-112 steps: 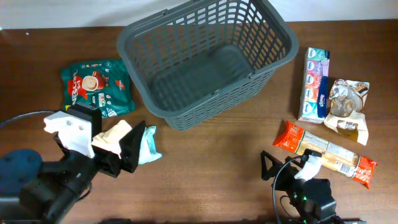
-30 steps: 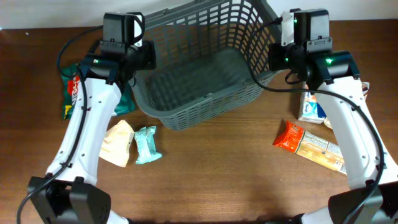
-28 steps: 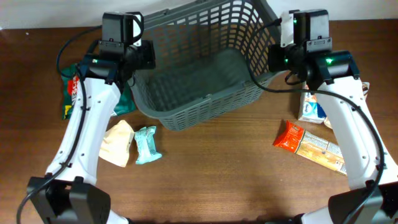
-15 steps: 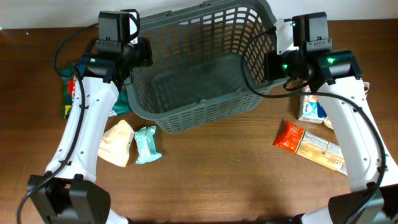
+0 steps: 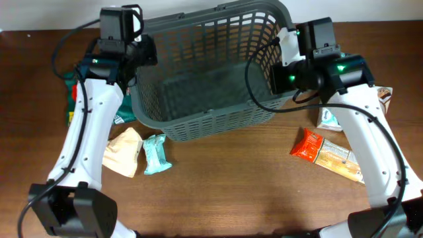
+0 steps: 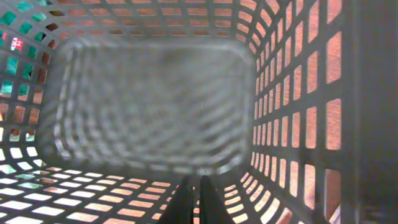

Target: Pack container

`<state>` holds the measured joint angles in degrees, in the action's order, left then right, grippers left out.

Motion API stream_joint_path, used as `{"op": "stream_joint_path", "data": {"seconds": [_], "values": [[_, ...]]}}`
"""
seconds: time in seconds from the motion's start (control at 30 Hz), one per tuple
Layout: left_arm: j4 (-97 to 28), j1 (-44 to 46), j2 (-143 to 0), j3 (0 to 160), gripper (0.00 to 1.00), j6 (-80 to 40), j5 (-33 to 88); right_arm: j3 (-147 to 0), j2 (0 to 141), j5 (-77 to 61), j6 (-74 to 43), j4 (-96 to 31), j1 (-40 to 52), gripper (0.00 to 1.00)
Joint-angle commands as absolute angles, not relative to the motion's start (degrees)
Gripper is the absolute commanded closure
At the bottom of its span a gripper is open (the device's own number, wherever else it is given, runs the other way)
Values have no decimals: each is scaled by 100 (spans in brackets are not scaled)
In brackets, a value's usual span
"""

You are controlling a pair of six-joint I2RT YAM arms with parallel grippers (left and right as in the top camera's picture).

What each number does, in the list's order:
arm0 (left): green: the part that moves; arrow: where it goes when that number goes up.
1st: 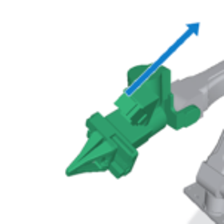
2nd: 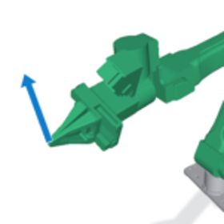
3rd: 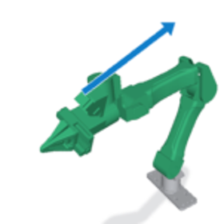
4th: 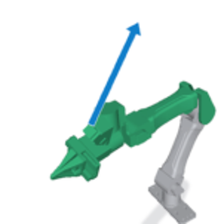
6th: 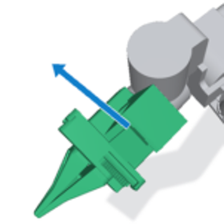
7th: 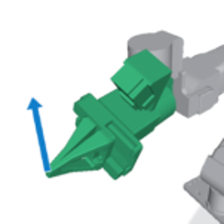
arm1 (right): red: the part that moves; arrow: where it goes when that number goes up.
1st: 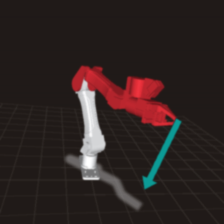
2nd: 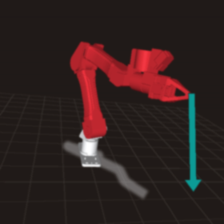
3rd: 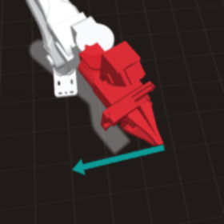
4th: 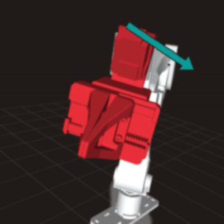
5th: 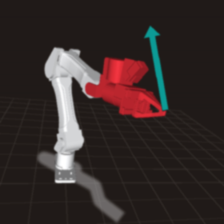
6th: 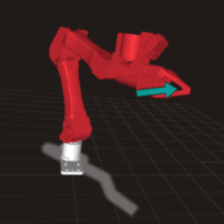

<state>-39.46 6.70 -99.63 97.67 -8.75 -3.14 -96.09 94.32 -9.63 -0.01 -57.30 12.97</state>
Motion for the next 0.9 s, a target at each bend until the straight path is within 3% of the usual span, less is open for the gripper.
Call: {"op": "stream_joint_path", "data": {"seconds": [0.0, 0.27, 0.5, 0.67, 0.87], "values": [[-4023, 622, -10018, 10095, 98, -760, -429, -9745, 9249, -1015, -47, -5787, 1328, 96], [-4740, 635, -9979, 10763, 98, -720, -405, -10785, 9183, -906, -43, -6040, 1310, 96], [-5441, 574, -9244, 11196, 98, -733, -390, -11426, 9078, 12, -45, -6136, 1153, 97], [-6097, -69, -8694, 11074, 98, -1135, -250, -11419, 9129, -69, -349, -6410, 200, 96], [-6241, -867, -8665, 10641, 98, -1269, 714, -11343, 9389, -1461, -349, -6460, -926, 96]]}}
